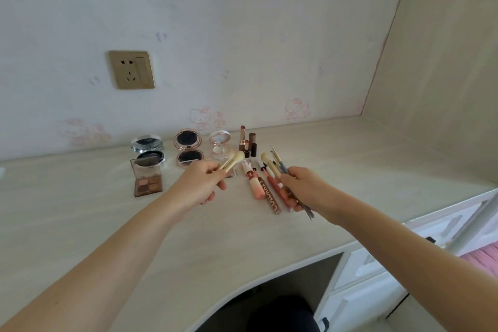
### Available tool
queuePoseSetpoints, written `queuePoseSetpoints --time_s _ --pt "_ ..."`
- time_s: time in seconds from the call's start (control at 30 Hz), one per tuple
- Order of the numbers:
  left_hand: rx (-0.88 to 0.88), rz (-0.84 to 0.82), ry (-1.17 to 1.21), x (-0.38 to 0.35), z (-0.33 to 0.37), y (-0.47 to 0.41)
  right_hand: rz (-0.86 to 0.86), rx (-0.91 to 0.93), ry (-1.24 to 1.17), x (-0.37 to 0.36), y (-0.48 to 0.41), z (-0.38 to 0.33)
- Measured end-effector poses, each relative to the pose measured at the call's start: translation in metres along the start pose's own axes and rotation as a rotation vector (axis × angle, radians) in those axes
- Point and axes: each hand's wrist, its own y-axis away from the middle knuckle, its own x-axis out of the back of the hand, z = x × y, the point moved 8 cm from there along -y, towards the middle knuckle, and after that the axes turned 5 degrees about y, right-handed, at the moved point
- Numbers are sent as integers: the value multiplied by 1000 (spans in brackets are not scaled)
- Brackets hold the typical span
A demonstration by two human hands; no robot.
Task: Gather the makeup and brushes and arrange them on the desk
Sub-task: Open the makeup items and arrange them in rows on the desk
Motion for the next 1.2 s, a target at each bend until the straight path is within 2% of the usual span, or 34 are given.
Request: queuePoseSetpoints --time_s 0.13,0.23,0.37,0.53,0.7,0.87,1.2 --pt "-26 47 -235 28 -23 11 -82 -36 -117 -38 2 -10" --pt "-101 87 -495 37 -32 18 -176 -148 -280 -63 7 -10" --pt "-208 99 -630 35 -37 23 -253 -271 -404 -84 13 -11" --pt "-240 104 -770 31 -42 16 -248 -323 -427 -91 14 -14" --pt "-263 112 -831 32 -40 8 -261 -350 -410 -97 12 -12" --pt "-280 96 -787 34 -39 9 -225 -340 -351 -97 5 -6" --pt "-259 109 -760 42 -40 17 -327 -408 -556 -110 9 -12"
